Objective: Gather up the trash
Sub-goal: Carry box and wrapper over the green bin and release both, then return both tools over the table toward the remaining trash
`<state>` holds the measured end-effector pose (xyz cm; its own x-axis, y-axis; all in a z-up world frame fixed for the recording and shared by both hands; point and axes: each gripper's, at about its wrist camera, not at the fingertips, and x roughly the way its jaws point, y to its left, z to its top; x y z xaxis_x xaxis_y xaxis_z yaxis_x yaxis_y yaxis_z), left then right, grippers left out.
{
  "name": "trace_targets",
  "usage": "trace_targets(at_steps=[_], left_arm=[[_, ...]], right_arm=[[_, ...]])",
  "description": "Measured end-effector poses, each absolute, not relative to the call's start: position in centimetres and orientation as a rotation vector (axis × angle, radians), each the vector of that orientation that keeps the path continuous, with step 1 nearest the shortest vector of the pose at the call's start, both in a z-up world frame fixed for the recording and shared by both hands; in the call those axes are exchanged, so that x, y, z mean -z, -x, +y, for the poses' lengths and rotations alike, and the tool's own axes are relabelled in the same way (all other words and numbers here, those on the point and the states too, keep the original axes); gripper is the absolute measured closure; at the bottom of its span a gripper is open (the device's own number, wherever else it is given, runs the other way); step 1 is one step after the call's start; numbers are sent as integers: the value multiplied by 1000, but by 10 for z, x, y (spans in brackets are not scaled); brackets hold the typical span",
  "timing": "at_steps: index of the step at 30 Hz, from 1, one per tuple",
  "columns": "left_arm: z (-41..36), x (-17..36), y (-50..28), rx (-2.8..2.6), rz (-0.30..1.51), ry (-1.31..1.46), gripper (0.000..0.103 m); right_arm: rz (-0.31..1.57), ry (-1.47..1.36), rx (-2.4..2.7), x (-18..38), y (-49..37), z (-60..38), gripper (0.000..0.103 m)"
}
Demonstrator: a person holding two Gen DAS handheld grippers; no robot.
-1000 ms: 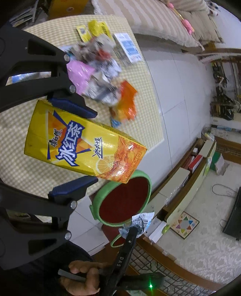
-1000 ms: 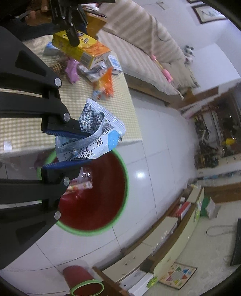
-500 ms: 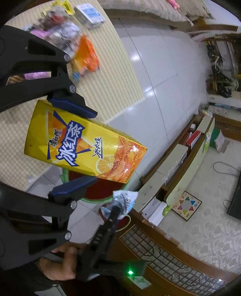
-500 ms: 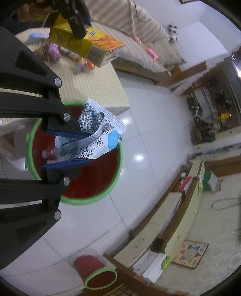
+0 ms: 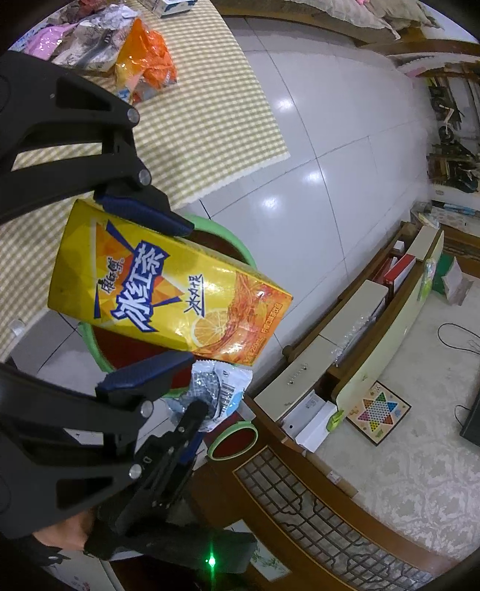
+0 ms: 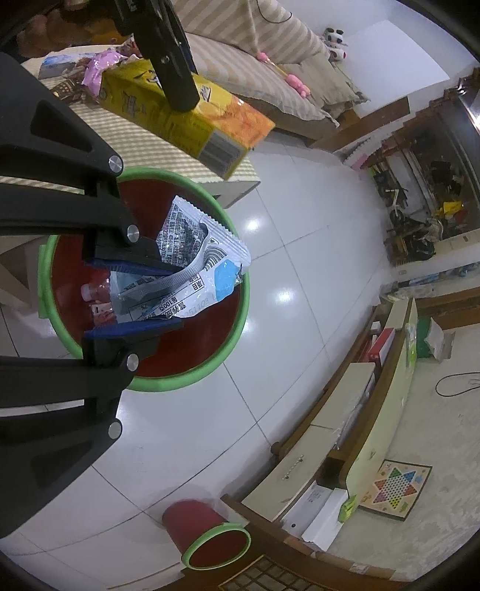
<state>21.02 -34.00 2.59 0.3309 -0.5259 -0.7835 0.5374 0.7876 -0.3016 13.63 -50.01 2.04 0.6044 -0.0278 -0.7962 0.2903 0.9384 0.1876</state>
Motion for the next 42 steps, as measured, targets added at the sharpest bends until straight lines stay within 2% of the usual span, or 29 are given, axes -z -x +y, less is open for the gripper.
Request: trace_targets(at_steps=[11,12,13,15,16,18,20,23,31,42], left_arm=[[-368,-34,-223,691,994,-4,40],[-371,-35,-224,685,992,-3,39],[-373,-36,-226,680,993,-1,33],[-376,-38,-227,685,985,0,21],[-375,-41,-225,682,971,-1,16],[-371,-43,-223,682,960,3,11],[-366,-43,-223,677,961,6,10],[-354,-46,-222,657,955,11,6],[-322,-57,-212,608,941,-2,5],[-259,-71,-190,551,928,14,5]], right_arm=[[904,-330,200,-20,-136,-504,78],[906,-330,196,-20,-137,-503,75],[911,-328,193,-19,-137,-502,72],[910,-321,199,-19,-137,-500,54],[908,-317,201,-19,-137,-500,52],[907,-317,203,-20,-137,-499,39],[905,-312,195,-20,-138,-497,37],[900,-293,190,-22,-138,-492,26],[893,-254,182,-23,-141,-480,15],[875,-235,132,-31,-138,-449,14]])
